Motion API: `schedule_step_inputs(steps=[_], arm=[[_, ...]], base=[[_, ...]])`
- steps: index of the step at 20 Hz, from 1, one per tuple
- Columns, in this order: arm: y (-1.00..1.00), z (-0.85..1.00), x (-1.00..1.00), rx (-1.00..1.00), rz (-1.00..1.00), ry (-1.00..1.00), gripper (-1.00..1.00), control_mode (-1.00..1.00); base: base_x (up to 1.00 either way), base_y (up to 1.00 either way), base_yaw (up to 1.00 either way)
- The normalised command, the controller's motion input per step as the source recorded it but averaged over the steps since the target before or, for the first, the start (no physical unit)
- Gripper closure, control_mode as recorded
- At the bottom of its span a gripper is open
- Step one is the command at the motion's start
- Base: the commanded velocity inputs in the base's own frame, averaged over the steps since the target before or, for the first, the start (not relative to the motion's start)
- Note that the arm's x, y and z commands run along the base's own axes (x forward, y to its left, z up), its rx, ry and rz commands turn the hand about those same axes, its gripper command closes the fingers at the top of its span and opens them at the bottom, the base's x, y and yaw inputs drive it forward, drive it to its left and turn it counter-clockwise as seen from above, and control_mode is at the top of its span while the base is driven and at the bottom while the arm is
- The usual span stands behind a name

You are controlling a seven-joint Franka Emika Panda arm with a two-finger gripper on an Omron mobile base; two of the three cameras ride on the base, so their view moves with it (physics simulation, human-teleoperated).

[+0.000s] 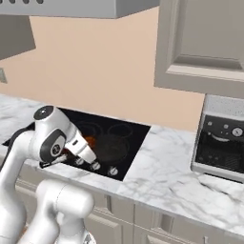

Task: Take the chicken drumsticks from the pan and place one on each plate on the dining counter.

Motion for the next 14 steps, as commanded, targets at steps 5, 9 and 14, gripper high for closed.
schedule_step_inputs(steps=[5,9,14], arm=[[0.00,0.00,0.00,0.00,0.00,0.00,1.00,1.00],[0.00,0.00,0.00,0.00,0.00,0.00,1.00,1.00],[0.00,0.00,0.00,0.00,0.00,0.00,1.00,1.00]], base=[[-0.18,-0.33,-0.61],[0.00,-0.26,-0.72],[0.00,-0.34,-0.74]])
